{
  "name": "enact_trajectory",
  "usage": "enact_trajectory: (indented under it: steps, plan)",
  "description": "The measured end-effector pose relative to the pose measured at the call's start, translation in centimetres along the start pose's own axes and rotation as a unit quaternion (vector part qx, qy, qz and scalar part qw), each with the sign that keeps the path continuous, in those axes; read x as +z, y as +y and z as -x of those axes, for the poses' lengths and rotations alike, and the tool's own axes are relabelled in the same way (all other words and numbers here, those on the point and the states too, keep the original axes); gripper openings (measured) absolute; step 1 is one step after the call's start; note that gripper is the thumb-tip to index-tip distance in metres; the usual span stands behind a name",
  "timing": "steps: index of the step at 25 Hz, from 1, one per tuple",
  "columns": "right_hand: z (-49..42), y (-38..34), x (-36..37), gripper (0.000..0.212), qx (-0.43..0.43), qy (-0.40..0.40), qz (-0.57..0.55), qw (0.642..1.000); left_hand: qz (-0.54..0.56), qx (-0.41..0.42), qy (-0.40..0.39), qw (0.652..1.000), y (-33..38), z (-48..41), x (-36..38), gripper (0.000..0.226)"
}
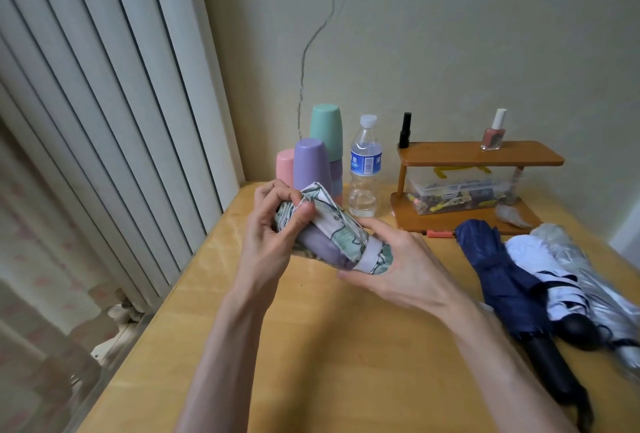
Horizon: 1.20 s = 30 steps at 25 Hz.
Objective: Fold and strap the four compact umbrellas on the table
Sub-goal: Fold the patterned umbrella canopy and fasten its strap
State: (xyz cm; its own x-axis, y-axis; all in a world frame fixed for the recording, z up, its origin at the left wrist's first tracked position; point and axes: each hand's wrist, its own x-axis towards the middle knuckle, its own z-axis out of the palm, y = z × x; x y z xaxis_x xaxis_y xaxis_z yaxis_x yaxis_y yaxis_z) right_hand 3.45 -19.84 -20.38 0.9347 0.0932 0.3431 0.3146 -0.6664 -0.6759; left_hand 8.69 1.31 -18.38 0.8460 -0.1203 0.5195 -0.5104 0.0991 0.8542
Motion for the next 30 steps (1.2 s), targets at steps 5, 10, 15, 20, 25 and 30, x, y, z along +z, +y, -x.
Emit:
enact_trajectory:
  steps: [5, 10, 15, 20, 25, 30]
  plan:
    - [0.1, 0.4, 0.2, 0.062, 0.015, -0.007, -0.048, 0.999, 0.024, -0.03, -0.038, 0.999, 0.1, 0.1, 0.0, 0.016]
    - [0.1, 0.3, 1.0, 0.072, -0.052, 0.113, 0.175, 0.977, -0.159, 0.004, 0.051, 0.986, 0.2, -0.2, -0.5, 0.018]
    - [0.0, 1.4, 0.1, 0.085, -0.039, 0.145, 0.207, 0.967, -0.129, -0.058, 0.037, 0.989, 0.7, -0.2, -0.4, 0.021]
    - [0.0, 1.4, 0.4, 0.078, -0.015, 0.142, 0.183, 0.973, -0.09, -0.065, 0.003, 0.994, 0.0, -0.2, -1.3, 0.019]
    - [-0.1, 0.7, 1.5, 0.06, -0.012, 0.051, 0.101, 0.994, 0.061, -0.105, 0.02, 0.992, -0.3, -0.2, -1.9, 0.013]
    - [-0.3, 0.4, 1.7, 0.07, -0.017, 0.101, 0.118, 0.988, 0.063, -0.066, -0.038, 0.995, -0.1, 0.0, -3.2, 0.019]
